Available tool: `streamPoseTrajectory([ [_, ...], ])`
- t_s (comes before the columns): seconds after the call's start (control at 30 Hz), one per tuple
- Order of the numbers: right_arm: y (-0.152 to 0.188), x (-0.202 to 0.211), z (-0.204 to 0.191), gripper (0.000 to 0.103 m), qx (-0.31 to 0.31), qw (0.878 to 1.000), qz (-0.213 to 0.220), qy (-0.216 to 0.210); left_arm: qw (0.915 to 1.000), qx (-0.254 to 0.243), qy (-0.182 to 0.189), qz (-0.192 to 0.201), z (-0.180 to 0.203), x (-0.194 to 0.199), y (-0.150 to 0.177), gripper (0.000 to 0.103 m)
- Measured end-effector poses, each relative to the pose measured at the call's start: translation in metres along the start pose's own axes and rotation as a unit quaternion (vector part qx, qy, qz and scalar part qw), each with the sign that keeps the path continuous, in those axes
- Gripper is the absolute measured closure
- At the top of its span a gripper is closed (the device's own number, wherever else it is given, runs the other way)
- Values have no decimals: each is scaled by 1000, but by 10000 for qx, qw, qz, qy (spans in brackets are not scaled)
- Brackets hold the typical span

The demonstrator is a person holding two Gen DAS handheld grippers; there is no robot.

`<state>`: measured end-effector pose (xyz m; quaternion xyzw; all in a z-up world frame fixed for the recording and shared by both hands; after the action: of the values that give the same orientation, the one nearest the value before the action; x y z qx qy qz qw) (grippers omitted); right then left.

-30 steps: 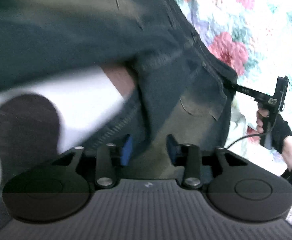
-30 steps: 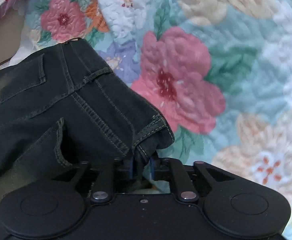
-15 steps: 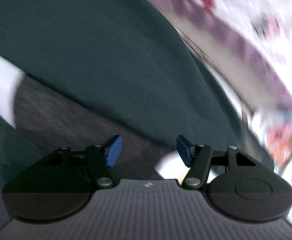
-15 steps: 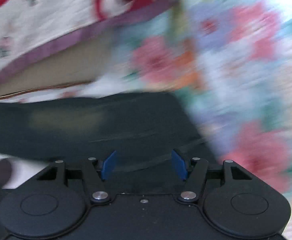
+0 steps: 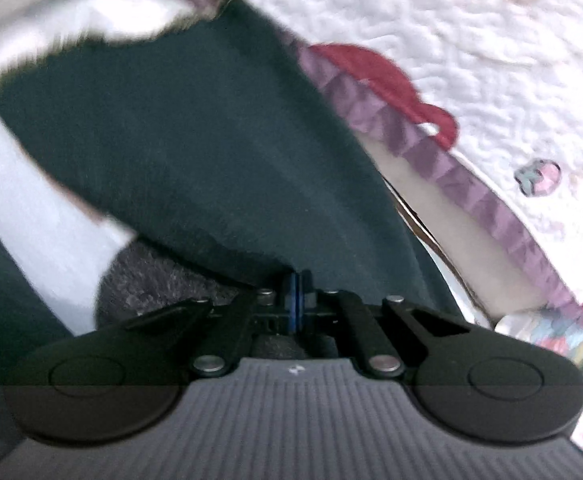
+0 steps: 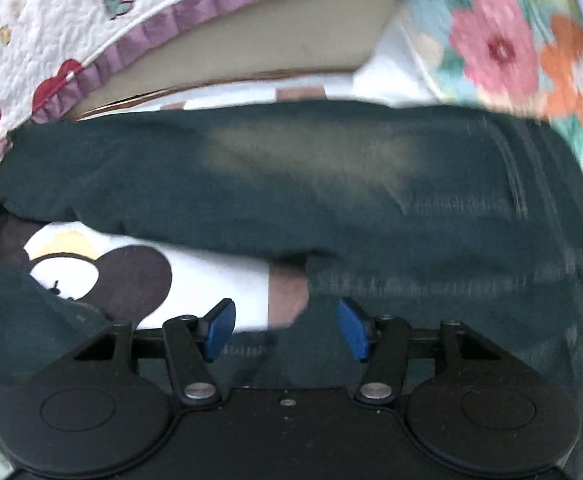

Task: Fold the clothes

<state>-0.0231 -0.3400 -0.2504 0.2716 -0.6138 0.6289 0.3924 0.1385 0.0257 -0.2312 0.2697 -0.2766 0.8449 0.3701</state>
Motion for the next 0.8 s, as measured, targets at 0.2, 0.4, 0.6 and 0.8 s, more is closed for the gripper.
streamPoseTrajectory([
  [0.2, -21, -21, -37, 41, 2515, 9649, 116, 754, 9948, 472, -890, 131, -49, 15, -31, 60],
  [0.4, -37, -54, -63, 41, 3086, 9505, 177, 310, 9892, 1121, -655, 683, -69, 13, -60, 52],
  [0.6, -56, -79, -69, 35, 3185, 9470, 381, 164, 9822, 1160, -485, 1398, -67, 2, -75, 50],
  [0.8, -65, -90, -67, 28, 2803, 9579, 523, -337, 9761, -145, -990, 1928, -54, -8, -87, 54],
])
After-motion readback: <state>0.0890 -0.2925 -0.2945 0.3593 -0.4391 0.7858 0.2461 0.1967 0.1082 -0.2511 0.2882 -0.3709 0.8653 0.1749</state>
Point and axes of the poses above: each gripper's, at about its wrist camera, not at the fingertips, and x roughly against the way its jaws point, z to its right, y to its underside, the point moved 9 cm from there along -x, roughly the way its jaws point, and after that the axes turned 15 degrees about x, right-handed, at the moved point
